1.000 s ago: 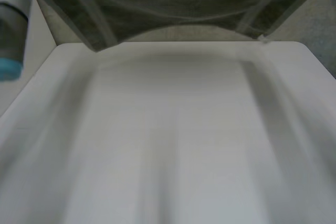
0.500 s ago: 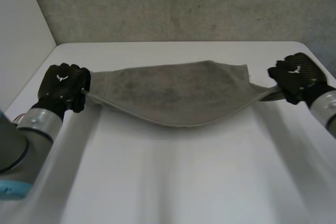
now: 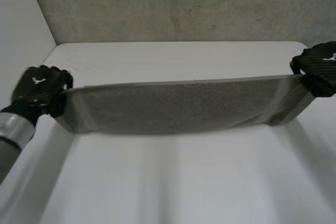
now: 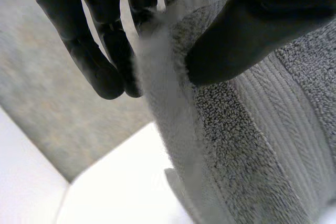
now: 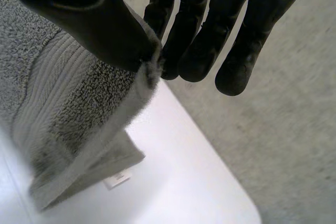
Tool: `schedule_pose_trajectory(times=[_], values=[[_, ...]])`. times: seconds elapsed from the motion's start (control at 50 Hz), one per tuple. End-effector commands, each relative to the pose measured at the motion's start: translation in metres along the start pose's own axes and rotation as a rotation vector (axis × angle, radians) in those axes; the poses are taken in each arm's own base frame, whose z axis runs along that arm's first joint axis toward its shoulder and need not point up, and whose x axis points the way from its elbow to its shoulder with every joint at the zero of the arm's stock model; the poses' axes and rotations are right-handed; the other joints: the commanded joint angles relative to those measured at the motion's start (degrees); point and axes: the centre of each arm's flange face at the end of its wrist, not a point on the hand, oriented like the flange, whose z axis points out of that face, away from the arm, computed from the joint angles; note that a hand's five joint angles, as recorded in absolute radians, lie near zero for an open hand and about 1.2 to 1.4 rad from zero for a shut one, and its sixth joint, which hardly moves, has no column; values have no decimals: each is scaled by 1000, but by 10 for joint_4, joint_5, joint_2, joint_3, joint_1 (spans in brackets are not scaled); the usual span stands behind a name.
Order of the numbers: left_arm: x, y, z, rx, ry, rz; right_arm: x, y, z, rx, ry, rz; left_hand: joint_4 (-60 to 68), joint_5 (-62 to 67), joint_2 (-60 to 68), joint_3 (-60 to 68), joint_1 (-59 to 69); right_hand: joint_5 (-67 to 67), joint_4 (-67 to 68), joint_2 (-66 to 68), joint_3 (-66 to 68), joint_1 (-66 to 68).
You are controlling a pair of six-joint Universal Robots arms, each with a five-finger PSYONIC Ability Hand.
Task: Fold the towel.
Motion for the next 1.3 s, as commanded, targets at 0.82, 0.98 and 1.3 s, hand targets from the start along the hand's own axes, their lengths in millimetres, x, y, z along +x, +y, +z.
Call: schedule_pose_trajectory(times=[0.82, 0.98, 1.3], values=[[36, 39, 123, -131, 46, -28, -51, 46, 123, -163, 229, -55, -763, -854, -761, -789, -714, -678, -665, -665, -667, -666], [34, 12, 71, -113, 22, -40, -62, 35, 76, -224, 203, 10, -763, -854, -761, -789, -714, -678, -665, -665, -667, -666], [44, 10, 40, 6, -1, -138, -97, 90, 67, -364, 48, 84, -763, -854, -761, -789, -714, -457, -444, -444, -446, -445]])
